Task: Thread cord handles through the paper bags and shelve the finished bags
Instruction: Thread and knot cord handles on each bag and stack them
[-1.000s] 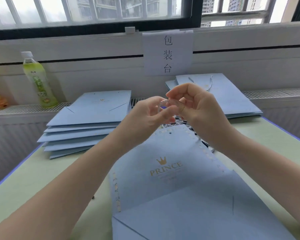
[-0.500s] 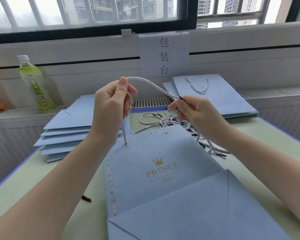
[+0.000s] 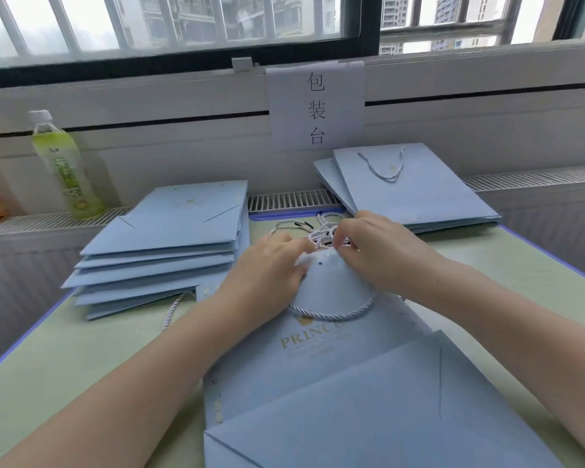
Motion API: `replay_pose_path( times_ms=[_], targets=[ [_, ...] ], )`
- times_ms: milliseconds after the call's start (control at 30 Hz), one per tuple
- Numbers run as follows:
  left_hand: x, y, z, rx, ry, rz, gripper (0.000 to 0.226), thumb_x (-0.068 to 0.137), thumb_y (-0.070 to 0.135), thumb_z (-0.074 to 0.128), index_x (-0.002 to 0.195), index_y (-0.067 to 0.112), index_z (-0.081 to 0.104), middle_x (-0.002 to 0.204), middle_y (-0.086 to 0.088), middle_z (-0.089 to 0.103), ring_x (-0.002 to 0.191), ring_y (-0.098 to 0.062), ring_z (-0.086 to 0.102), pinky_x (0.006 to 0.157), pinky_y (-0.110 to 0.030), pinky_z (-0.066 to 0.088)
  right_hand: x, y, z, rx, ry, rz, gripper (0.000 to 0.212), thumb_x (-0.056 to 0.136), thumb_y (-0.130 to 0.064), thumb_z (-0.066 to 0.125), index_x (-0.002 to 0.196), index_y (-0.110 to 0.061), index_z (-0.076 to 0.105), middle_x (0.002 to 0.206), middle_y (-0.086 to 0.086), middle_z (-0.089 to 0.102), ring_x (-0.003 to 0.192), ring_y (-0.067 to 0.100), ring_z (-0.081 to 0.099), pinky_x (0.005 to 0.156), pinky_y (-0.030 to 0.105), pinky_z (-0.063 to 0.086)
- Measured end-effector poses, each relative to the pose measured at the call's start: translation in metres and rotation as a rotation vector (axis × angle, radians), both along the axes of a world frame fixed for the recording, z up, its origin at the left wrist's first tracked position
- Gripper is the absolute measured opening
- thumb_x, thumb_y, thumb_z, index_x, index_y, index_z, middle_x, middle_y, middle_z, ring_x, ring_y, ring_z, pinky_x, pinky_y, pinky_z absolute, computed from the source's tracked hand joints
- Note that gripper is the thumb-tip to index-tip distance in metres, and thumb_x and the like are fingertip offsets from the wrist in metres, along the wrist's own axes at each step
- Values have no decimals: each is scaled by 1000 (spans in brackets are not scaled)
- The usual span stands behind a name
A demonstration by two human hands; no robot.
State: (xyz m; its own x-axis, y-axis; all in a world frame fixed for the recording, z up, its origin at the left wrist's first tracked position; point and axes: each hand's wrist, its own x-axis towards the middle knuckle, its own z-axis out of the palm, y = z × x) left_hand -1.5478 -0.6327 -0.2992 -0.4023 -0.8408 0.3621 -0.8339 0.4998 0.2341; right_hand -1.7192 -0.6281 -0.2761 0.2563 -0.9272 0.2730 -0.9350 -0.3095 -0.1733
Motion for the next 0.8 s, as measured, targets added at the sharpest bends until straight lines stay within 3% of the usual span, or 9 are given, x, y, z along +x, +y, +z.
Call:
replay_pose_path(
  times_ms=[133, 233, 333, 433, 567, 667, 800],
  targets=[
    [-3, 1, -4, 2, -84, 82, 38, 95, 36, 50, 128, 19, 54, 127, -3, 55, 121, -22, 44, 100, -35, 35, 4, 3, -5, 95, 1, -52, 26, 96, -30, 46, 104, -7, 52, 101, 9, 56, 94, 29, 52, 74, 36, 39],
    [-5, 2, -2, 32, -47, 93, 38, 92, 41, 54, 124, 21, 57, 122, -2, 56, 118, -21, 45, 96, -30, 35, 5, 1, -10, 122, 12, -31, 21, 96, -18, 46, 112, -5, 46, 112, 15, 55, 103, 32, 49, 82, 38, 40],
    [-4, 4, 4, 98, 27, 109, 28, 90, 40, 58, 112, 22, 63, 103, 1, 58, 104, -19, 50, 80, -28, 33, 5, -2, -10, 105, -30, -23, 25, 90, -2, 44, 115, 0, 45, 108, 17, 56, 97, 34, 51, 81, 41, 44],
    [-2, 4, 9, 122, 107, 138, 17, 89, 36, 61, 98, 22, 60, 77, 9, 46, 83, -17, 44, 70, -29, 31, 2, -8, -12, 2, -89, 0, 33, 84, 8, 42, 116, 1, 48, 107, 15, 55, 98, 31, 50, 83, 39, 42],
    [3, -2, 9, 205, 191, 165, 17, 90, 28, 62, 92, 12, 57, 85, 1, 55, 87, -21, 53, 75, -32, 40, 5, -8, -8, -154, -414, 104, 28, 88, 5, 53, 111, -8, 62, 101, 5, 65, 91, 19, 59, 81, 27, 46],
    [6, -6, 10, 271, 257, 157, 14, 91, 22, 60, 93, 9, 61, 85, -1, 59, 84, -18, 53, 70, -29, 38, 11, 0, -3, -12, -683, 212, 16, 86, -1, 60, 90, -13, 69, 80, 1, 69, 74, 12, 63, 75, 25, 52],
    [8, -5, 14, 298, 324, 124, 15, 94, 15, 54, 98, 7, 66, 86, 0, 61, 80, -12, 53, 61, -15, 37, 17, 4, -10, -4, -431, 219, 11, 87, -13, 62, 92, -16, 72, 75, -11, 60, 72, 4, 53, 65, 7, 37]
  ],
)
